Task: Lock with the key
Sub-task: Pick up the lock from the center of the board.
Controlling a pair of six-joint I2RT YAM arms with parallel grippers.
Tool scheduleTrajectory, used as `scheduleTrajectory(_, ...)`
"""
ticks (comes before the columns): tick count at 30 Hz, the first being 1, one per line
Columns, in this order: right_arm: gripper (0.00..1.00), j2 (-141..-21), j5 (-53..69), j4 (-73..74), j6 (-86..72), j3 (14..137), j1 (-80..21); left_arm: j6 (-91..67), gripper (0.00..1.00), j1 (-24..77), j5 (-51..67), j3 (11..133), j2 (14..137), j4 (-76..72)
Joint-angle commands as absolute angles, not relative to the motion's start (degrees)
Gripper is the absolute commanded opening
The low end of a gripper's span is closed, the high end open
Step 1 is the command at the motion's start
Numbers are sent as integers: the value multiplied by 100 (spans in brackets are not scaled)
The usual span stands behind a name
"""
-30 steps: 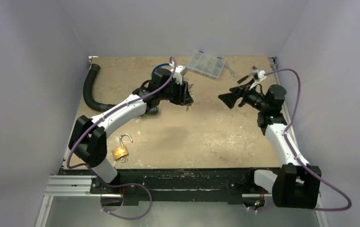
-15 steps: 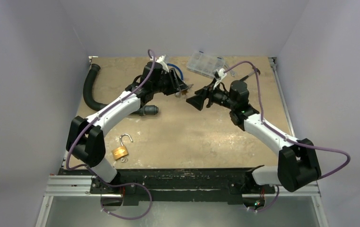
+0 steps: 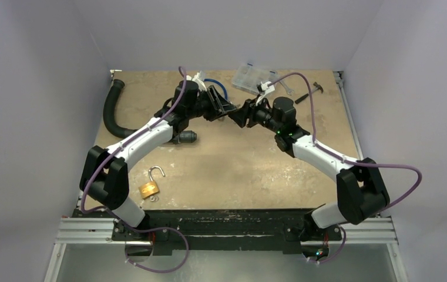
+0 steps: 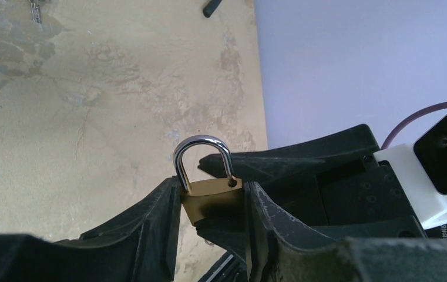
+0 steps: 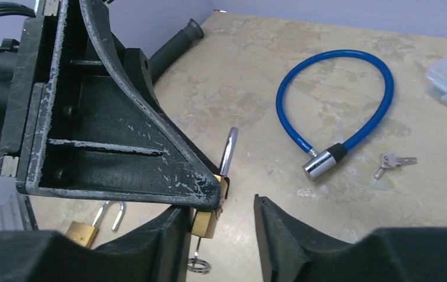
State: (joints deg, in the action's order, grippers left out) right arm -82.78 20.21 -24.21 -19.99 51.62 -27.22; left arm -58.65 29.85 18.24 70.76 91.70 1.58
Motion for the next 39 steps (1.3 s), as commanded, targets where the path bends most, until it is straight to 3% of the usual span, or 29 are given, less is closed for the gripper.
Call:
scheduleTrajectory(1,44,-8437,1856,-2724,-2138,5475,-2772,-6275,0,2943,2135,6982,8932,-533)
scheduleTrajectory(2,39,-8468,1874,-2732,-2148,5475,-2770,-6324,0,2939,2169,6934,8922,-586)
scheduleTrajectory(5,7,-8479,1929,-2725,-2175,5448,-2773,-6360,0,2922,2187,6896,8930,-634)
scheduleTrajectory(6,0,-8459,1981,-2724,-2171,5423,-2769,-6347,0,2907,2190,6895,8930,-642)
scheduleTrajectory(7,0,-8422,2100,-2744,-2229,5378,-2766,-6318,3,2874,2196,6885,8915,-654)
scheduleTrajectory(11,0,-8152,2471,-2615,-2054,5272,-2705,-6079,56,2587,2307,6785,8799,-730)
scheduleTrajectory(13,0,-7944,2802,-2487,-1877,5205,-2641,-5736,87,2350,2398,6751,8673,-681)
scheduleTrajectory(15,0,-7732,3177,-2308,-1738,5147,-2509,-5151,97,2107,2457,6768,8494,-511)
scheduleTrajectory(21,0,-7370,5648,-2174,-1565,5011,-1717,-2391,100,1811,2725,6881,7855,371)
scheduleTrajectory(26,0,-7016,6635,-655,8,5199,-1578,-116,100,1837,4895,6896,7601,1454)
scheduleTrajectory(28,0,-6897,6802,-115,593,5251,-1606,-31,99,1854,5397,6791,7510,1475)
scheduleTrajectory(33,0,-6721,7116,128,820,5085,-1617,434,86,2093,6474,6506,7467,1507)
scheduleTrajectory(39,0,-6842,7236,86,851,4977,-1782,955,73,2849,5994,6406,7677,1872)
